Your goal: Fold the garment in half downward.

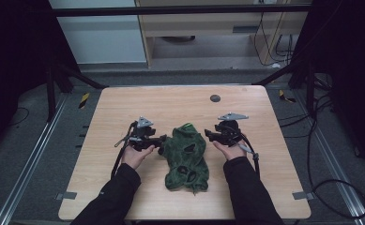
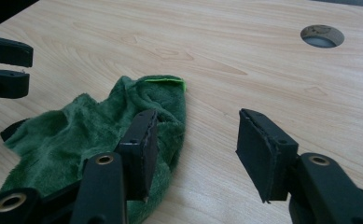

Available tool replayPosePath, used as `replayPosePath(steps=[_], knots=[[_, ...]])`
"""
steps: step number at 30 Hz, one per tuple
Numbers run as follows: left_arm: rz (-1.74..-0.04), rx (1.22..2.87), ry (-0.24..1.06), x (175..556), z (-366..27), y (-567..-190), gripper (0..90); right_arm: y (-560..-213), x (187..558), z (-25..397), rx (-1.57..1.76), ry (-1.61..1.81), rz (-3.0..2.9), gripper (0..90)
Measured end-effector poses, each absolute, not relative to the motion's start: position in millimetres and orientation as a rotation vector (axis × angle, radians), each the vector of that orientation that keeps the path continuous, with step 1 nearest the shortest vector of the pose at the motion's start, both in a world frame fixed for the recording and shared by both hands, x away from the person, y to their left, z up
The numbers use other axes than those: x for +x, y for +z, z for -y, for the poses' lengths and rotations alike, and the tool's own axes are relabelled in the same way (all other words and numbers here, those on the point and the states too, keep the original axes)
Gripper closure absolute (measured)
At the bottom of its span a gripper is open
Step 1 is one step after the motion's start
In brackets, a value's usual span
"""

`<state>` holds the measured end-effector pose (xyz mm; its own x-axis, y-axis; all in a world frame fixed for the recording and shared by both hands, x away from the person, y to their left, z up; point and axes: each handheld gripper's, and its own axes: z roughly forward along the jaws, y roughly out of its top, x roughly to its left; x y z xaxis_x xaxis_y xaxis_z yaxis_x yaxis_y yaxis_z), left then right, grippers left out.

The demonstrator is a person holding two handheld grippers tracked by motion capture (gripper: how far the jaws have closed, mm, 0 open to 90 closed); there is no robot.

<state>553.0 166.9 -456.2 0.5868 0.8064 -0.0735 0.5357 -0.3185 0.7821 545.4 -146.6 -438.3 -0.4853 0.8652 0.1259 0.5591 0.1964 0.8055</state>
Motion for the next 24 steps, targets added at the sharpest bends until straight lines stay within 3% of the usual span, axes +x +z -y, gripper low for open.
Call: replayPosePath(steps=[24], knots=[[-1.054,2.155,0.352,576,-143,-476,48.2,-463,563,123,1.347,1.149,-2.233,51.3]])
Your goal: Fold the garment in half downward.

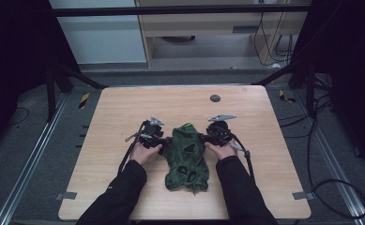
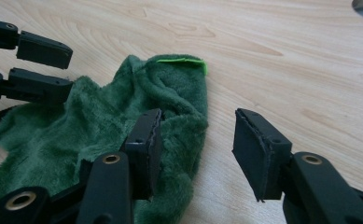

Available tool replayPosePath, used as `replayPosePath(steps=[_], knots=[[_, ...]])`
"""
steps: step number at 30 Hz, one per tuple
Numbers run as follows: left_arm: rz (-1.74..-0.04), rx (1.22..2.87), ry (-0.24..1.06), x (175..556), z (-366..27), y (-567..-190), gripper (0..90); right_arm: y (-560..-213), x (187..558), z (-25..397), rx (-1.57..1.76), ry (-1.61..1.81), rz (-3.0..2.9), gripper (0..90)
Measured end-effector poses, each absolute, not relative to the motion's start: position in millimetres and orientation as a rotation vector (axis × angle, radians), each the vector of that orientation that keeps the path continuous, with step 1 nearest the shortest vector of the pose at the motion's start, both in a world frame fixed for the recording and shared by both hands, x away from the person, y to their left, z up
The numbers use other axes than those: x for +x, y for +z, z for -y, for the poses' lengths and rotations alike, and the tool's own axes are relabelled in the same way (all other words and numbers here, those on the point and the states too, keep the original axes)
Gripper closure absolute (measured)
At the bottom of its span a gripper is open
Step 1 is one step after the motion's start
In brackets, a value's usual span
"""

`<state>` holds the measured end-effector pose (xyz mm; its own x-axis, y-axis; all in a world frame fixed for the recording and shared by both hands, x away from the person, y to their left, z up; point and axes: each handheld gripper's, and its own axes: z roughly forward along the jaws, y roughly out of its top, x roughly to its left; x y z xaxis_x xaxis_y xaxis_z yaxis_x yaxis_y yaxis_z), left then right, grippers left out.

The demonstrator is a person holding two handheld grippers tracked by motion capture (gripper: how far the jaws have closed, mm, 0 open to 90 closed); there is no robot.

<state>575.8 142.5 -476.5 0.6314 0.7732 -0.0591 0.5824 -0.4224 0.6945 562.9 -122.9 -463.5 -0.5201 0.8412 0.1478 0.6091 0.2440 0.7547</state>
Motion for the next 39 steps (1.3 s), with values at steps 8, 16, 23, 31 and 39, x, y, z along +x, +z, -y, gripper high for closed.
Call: replayPosePath(steps=[8,16,23,31,39], knots=[[-1.067,2.183,0.305,580,-141,-484,55.4,-476,565,118,1.359,1.114,-2.286,52.5],[-1.08,2.198,0.269,579,-137,-487,63.1,-485,567,117,1.376,1.075,-2.333,58.4],[-1.089,2.213,0.269,578,-135,-487,72.8,-489,566,112,1.357,1.046,-2.362,68.8],[-1.096,2.223,0.275,577,-131,-486,82.1,-490,566,109,1.363,1.038,-2.376,79.5],[-1.086,2.203,0.296,576,-130,-476,83.1,-485,565,111,1.345,1.064,-2.356,81.5]])
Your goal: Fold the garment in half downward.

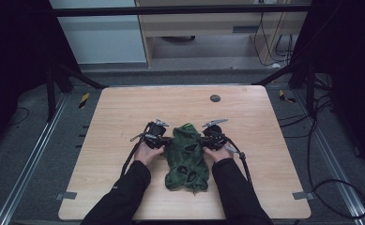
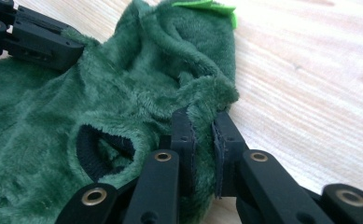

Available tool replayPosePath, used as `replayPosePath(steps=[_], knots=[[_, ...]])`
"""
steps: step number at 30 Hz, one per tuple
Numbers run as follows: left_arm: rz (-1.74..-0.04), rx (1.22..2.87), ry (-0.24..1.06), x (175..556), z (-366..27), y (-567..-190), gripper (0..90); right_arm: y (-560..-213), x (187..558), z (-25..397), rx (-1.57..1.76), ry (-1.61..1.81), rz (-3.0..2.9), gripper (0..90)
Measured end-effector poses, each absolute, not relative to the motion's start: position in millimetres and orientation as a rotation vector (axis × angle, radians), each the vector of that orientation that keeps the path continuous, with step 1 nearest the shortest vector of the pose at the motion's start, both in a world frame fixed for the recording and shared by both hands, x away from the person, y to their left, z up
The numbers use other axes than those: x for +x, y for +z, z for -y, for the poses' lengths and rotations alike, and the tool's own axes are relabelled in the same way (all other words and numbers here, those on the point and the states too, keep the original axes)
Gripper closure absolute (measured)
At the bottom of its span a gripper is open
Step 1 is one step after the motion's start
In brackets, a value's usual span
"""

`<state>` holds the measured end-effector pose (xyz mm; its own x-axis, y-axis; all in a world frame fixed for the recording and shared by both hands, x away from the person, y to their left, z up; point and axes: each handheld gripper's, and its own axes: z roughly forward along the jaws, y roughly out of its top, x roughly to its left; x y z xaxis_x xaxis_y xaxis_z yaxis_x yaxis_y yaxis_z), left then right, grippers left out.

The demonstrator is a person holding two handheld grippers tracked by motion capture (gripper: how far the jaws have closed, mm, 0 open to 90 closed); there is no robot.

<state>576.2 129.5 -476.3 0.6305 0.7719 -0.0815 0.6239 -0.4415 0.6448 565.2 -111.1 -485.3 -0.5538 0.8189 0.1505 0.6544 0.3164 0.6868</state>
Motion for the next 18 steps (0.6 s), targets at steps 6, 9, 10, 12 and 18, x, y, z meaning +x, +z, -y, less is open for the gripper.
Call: replayPosePath(steps=[6,9,10,12,18], knots=[[-1.055,2.175,0.321,573,-131,-461,83.2,-476,563,114,1.308,1.112,-2.32,81.6],[-1.04,2.16,0.332,572,-132,-454,83.3,-471,561,114,1.289,1.128,-2.308,81.6],[-1.034,2.155,0.337,571,-132,-451,83.3,-468,561,114,1.285,1.134,-2.304,81.6],[-1.022,2.147,0.348,570,-133,-444,83.3,-464,560,114,1.263,1.145,-2.293,81.6],[-0.984,2.114,0.383,564,-135,-427,83.3,-449,555,116,1.228,1.195,-2.255,81.6]])
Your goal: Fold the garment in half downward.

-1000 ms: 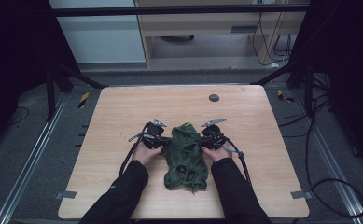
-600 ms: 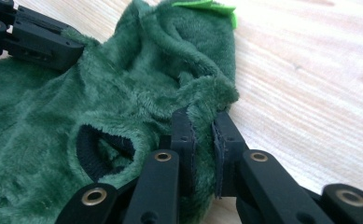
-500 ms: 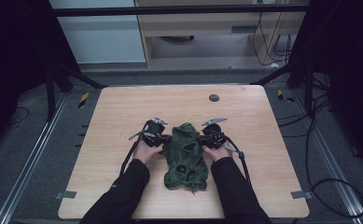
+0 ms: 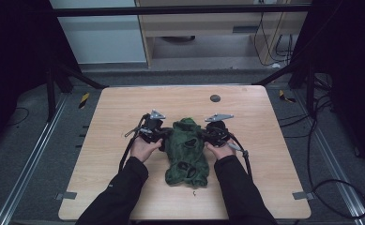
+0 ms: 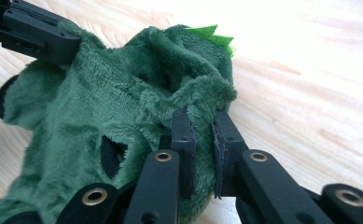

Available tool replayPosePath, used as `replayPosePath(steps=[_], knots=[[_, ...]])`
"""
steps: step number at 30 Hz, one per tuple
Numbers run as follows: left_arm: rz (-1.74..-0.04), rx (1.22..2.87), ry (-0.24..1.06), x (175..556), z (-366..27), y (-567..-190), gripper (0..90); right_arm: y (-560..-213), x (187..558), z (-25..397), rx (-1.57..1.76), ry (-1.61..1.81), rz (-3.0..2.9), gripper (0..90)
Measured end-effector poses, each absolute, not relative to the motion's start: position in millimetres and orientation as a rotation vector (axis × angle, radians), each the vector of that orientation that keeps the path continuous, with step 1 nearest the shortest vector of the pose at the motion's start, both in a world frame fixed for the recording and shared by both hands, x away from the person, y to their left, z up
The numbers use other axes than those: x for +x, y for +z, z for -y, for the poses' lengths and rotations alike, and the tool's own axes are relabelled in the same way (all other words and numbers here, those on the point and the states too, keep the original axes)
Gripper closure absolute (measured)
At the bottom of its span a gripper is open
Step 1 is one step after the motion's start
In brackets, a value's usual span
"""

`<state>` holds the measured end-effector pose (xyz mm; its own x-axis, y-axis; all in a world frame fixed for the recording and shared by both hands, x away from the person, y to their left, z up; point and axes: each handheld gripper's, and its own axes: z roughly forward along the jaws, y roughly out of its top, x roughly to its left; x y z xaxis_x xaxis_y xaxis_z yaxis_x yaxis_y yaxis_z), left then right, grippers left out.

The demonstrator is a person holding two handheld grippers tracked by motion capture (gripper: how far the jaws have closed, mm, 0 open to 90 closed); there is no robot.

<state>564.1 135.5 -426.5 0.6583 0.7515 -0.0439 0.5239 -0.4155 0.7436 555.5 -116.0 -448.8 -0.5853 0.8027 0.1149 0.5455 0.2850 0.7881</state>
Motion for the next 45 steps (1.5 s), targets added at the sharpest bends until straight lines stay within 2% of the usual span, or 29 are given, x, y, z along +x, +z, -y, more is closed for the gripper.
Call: replayPosePath(steps=[20,45], knots=[[-0.885,2.09,0.43,535,-136,-401,83.3,-423,532,119,1.08,1.266,-2.229,81.4],[-0.856,2.115,0.406,499,-139,-407,83.3,-427,499,123,0.986,1.288,-2.275,80.7]])
